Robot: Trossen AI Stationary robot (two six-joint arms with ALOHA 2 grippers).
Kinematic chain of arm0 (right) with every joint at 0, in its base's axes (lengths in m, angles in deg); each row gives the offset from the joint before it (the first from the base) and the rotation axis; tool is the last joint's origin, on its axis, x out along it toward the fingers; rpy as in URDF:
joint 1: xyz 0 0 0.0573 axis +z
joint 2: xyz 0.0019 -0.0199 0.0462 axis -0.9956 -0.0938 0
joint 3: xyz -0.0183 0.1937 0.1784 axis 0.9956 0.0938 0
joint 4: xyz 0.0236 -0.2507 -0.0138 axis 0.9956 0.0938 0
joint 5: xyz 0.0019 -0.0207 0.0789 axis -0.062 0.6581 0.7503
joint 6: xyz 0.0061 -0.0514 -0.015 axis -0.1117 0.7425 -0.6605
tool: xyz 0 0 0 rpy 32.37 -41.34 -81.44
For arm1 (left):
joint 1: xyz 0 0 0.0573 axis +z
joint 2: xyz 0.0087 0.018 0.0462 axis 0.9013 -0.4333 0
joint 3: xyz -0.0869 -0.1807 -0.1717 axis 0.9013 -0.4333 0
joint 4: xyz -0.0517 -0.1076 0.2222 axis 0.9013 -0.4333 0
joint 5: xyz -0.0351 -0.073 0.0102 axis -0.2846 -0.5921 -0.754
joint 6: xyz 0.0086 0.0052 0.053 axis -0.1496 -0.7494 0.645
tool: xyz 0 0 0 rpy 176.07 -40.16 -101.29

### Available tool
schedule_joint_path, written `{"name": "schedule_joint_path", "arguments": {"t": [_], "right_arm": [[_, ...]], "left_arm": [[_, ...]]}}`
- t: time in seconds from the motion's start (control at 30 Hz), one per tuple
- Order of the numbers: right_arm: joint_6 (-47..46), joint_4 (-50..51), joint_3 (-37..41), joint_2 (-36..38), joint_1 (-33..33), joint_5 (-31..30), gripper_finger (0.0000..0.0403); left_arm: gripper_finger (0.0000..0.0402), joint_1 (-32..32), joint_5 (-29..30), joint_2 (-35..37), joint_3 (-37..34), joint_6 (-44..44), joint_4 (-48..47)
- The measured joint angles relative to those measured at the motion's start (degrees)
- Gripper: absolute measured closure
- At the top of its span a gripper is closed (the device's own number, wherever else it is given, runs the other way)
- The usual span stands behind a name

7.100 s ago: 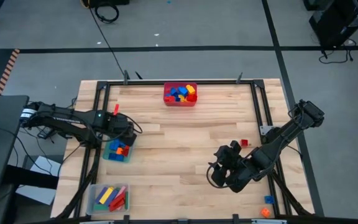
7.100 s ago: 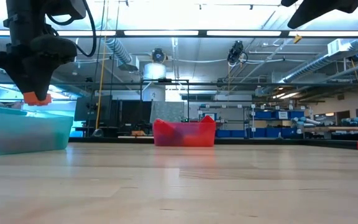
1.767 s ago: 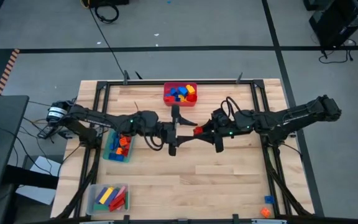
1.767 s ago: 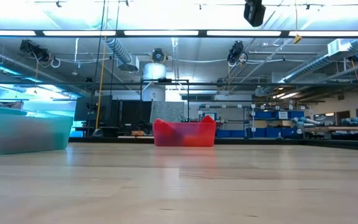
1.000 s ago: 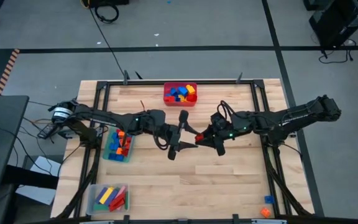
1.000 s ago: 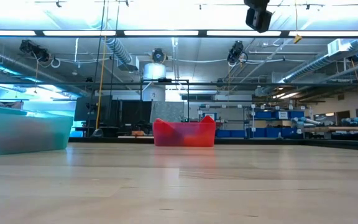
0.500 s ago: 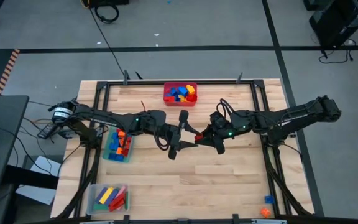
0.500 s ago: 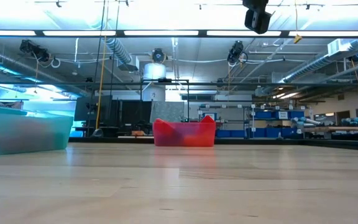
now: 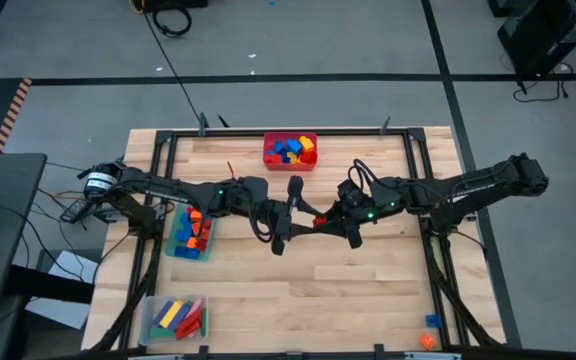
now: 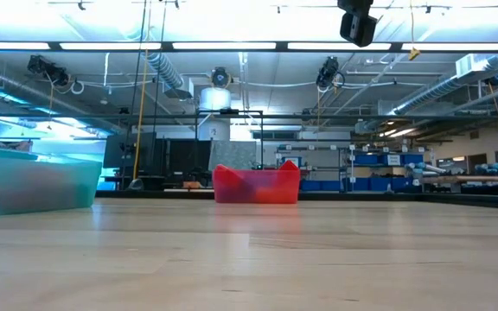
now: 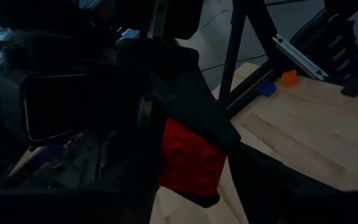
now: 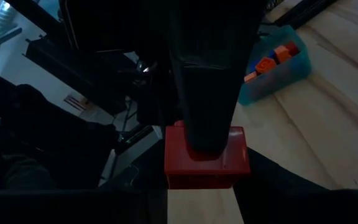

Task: Sort blocks by size
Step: Put the red 4 studded building block into the teal bin

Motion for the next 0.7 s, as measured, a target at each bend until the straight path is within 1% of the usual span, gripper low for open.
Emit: {"name": "schedule_joint_path", "arguments": {"t": [0.13, 0.23, 0.43, 0.57, 0.7], "right_arm": [[-0.3, 0.2, 0.0, 0.0, 0.0, 0.0, 0.0245], [-0.5, 0.3, 0.0, 0.0, 0.0, 0.2, 0.0244], [-0.4, 0.9, 0.0, 0.0, 0.0, -0.4, 0.0236], [-1.7, 1.1, -0.1, 0.2, -0.2, -3.1, 0.0201], [-1.1, 1.7, -0.3, 0.3, -0.6, -3.3, 0.0154]], "left_arm": [[0.0236, 0.0, 0.2, 0.0, 0.0, 0.2, 0.1], [0.0252, 0.0, 0.1, 0.0, 0.0, 0.4, 0.1], [0.0251, 0.0, 0.4, -0.1, -0.1, 0.1, 0.1], [0.0250, 0.0, 0.2, -0.2, -0.4, -1.2, -0.7], [0.0250, -0.2, 0.7, -0.3, -0.4, -3.7, -1.6]]}}
